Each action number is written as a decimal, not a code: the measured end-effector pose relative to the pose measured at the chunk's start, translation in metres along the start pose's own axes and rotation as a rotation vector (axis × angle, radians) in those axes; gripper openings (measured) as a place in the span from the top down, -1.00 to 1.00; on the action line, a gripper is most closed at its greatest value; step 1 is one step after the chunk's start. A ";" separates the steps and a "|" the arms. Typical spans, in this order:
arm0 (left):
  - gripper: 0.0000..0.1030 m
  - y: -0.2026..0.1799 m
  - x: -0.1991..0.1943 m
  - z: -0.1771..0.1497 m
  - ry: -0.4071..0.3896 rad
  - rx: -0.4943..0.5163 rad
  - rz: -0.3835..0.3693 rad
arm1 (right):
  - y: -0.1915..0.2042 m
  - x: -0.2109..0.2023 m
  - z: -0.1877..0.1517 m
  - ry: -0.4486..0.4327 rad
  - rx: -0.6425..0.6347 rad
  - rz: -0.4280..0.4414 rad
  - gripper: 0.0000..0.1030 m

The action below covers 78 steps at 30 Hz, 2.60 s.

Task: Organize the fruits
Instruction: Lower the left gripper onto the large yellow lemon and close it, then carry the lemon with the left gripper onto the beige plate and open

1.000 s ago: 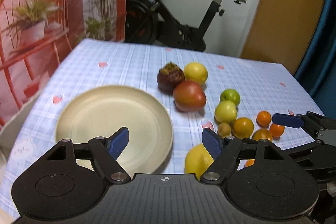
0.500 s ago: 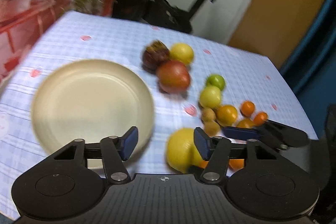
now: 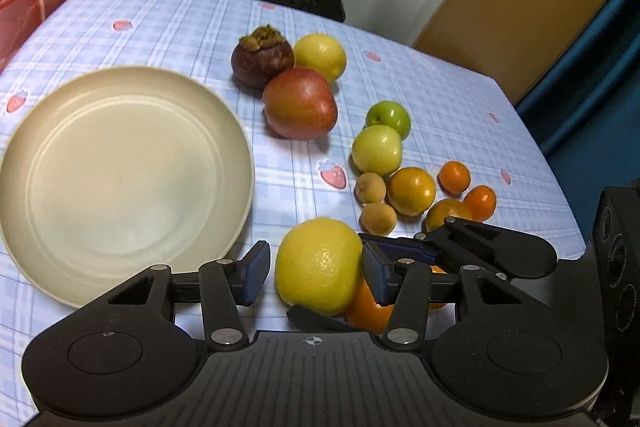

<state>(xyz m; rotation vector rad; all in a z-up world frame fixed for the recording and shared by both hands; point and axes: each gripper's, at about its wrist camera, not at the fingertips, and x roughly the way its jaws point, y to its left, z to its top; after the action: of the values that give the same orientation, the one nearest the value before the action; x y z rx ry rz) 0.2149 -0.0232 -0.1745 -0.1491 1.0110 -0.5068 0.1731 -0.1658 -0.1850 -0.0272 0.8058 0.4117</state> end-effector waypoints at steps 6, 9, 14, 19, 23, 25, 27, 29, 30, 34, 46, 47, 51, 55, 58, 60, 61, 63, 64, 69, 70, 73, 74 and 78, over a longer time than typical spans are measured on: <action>-0.06 -0.001 0.008 0.000 0.014 0.008 -0.022 | -0.005 0.005 0.000 0.015 0.041 0.006 -0.26; -0.07 -0.001 0.009 0.000 0.014 0.010 -0.023 | -0.003 0.005 0.001 0.015 0.043 -0.001 -0.24; -0.07 -0.004 -0.006 0.001 -0.045 0.031 -0.040 | 0.000 -0.005 0.006 -0.003 0.036 -0.023 -0.24; -0.07 -0.001 -0.027 0.011 -0.123 0.052 -0.020 | 0.006 -0.014 0.027 -0.032 0.016 -0.022 -0.24; -0.07 0.020 -0.043 0.024 -0.173 0.028 0.003 | 0.014 -0.007 0.056 -0.042 -0.012 0.004 -0.24; -0.06 0.034 -0.050 0.032 -0.192 0.010 0.021 | 0.021 0.001 0.070 -0.052 -0.030 0.020 -0.24; -0.06 0.051 -0.056 0.038 -0.210 -0.013 0.043 | 0.029 0.015 0.086 -0.058 -0.046 0.045 -0.24; -0.06 0.070 -0.059 0.045 -0.221 -0.042 0.063 | 0.035 0.031 0.100 -0.058 -0.056 0.069 -0.24; -0.07 0.078 -0.059 0.048 -0.224 -0.057 0.070 | 0.039 0.040 0.107 -0.055 -0.060 0.079 -0.24; -0.07 0.106 -0.059 0.058 -0.240 -0.105 0.122 | 0.053 0.075 0.129 -0.042 -0.095 0.108 -0.24; -0.07 0.142 -0.041 0.068 -0.217 -0.156 0.154 | 0.066 0.136 0.149 0.018 -0.138 0.111 -0.24; -0.07 0.143 -0.039 0.067 -0.215 -0.156 0.157 | 0.064 0.139 0.149 0.021 -0.135 0.112 -0.24; -0.08 0.144 -0.038 0.065 -0.214 -0.145 0.179 | 0.064 0.145 0.149 0.030 -0.130 0.111 -0.24; -0.08 0.146 -0.035 0.065 -0.212 -0.150 0.198 | 0.064 0.149 0.147 0.032 -0.121 0.110 -0.25; -0.06 0.144 -0.036 0.064 -0.217 -0.149 0.213 | 0.066 0.151 0.146 0.031 -0.120 0.103 -0.25; -0.07 0.142 -0.038 0.065 -0.229 -0.151 0.221 | 0.066 0.150 0.146 0.016 -0.117 0.093 -0.25; -0.07 0.141 -0.040 0.065 -0.231 -0.150 0.225 | 0.066 0.149 0.147 0.010 -0.113 0.090 -0.25; -0.08 0.137 -0.045 0.065 -0.237 -0.146 0.232 | 0.067 0.146 0.148 0.006 -0.118 0.082 -0.25; -0.08 0.135 -0.047 0.064 -0.242 -0.142 0.234 | 0.068 0.143 0.147 0.002 -0.125 0.081 -0.25; -0.09 0.120 -0.062 0.060 -0.258 -0.110 0.259 | 0.063 0.120 0.142 -0.027 -0.104 0.074 -0.25; -0.09 0.117 -0.064 0.059 -0.262 -0.105 0.263 | 0.060 0.114 0.139 -0.035 -0.091 0.074 -0.25; -0.09 0.106 -0.071 0.054 -0.272 -0.082 0.276 | 0.054 0.098 0.131 -0.050 -0.074 0.068 -0.25; -0.09 0.103 -0.072 0.053 -0.275 -0.076 0.282 | 0.051 0.093 0.127 -0.055 -0.068 0.062 -0.25; -0.09 0.092 -0.076 0.048 -0.284 -0.064 0.299 | 0.040 0.071 0.113 -0.076 -0.031 0.044 -0.25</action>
<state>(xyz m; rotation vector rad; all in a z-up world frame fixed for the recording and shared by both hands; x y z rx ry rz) 0.2541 0.0877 -0.1225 -0.1198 0.7547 -0.1734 0.2810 -0.0835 -0.1513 -0.0228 0.7259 0.4639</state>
